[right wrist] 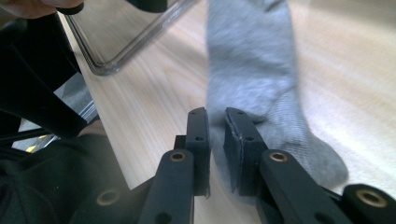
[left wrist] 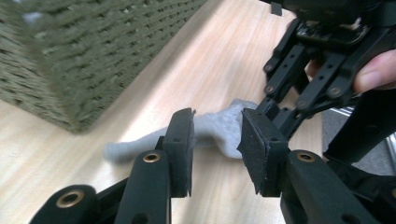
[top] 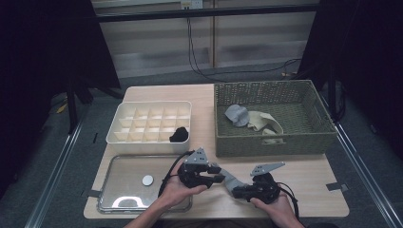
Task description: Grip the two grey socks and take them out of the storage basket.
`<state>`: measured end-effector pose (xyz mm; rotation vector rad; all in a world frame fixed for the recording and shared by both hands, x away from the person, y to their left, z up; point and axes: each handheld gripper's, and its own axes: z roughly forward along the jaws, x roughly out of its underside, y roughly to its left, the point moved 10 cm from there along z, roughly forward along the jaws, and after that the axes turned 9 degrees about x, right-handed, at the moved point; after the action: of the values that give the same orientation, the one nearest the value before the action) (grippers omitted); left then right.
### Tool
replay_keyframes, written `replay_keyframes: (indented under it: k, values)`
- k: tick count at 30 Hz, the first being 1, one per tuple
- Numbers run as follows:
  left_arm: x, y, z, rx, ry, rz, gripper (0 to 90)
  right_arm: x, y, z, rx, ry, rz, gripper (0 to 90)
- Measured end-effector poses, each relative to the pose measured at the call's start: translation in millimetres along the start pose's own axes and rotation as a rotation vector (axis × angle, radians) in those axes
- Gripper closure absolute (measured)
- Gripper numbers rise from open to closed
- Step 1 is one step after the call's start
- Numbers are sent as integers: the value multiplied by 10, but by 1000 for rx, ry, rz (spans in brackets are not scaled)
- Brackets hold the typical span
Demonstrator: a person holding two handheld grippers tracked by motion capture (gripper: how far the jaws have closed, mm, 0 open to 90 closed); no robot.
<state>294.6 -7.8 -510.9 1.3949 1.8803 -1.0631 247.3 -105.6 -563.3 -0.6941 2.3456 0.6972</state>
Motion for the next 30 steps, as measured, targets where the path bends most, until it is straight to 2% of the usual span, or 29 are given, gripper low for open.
replay_keyframes:
  k: [3,7,10,13,14,15,16,17,19,21,22,24,28,30]
  values:
    - [-33,34,-28,-2,-18,-8,652,-24,-21,-35,5,-17,9,793]
    - [76,153,-2,-23,19,-33,677,-66,-73,-80,21,-43,19,795]
    - [246,202,39,-19,81,-60,697,-70,-93,-93,29,-48,25,795]
    - [412,225,76,-28,146,-61,707,-103,-106,-115,31,-68,27,792]
    - [456,227,76,-32,172,-59,708,-109,-118,-121,35,-69,29,792]
    - [472,218,92,-26,164,-56,713,-116,-134,-128,41,-71,34,792]
    - [509,208,71,-24,202,-53,726,-127,-150,-137,42,-78,37,795]
    - [518,186,90,-15,191,-53,735,-139,-164,-145,46,-82,41,810]
    - [565,133,92,3,241,-30,755,-162,-204,-152,62,-85,48,847]
    - [566,81,115,20,232,-35,765,-184,-243,-151,76,-88,51,857]
    - [571,73,104,22,243,-22,767,-191,-264,-146,87,-85,47,858]
    - [589,45,79,26,253,-25,766,-223,-301,-146,97,-90,46,850]
    - [574,44,10,30,216,-28,759,-281,-388,-138,122,-105,56,788]
    - [526,79,-22,18,178,-48,759,-302,-434,-127,132,-109,60,769]
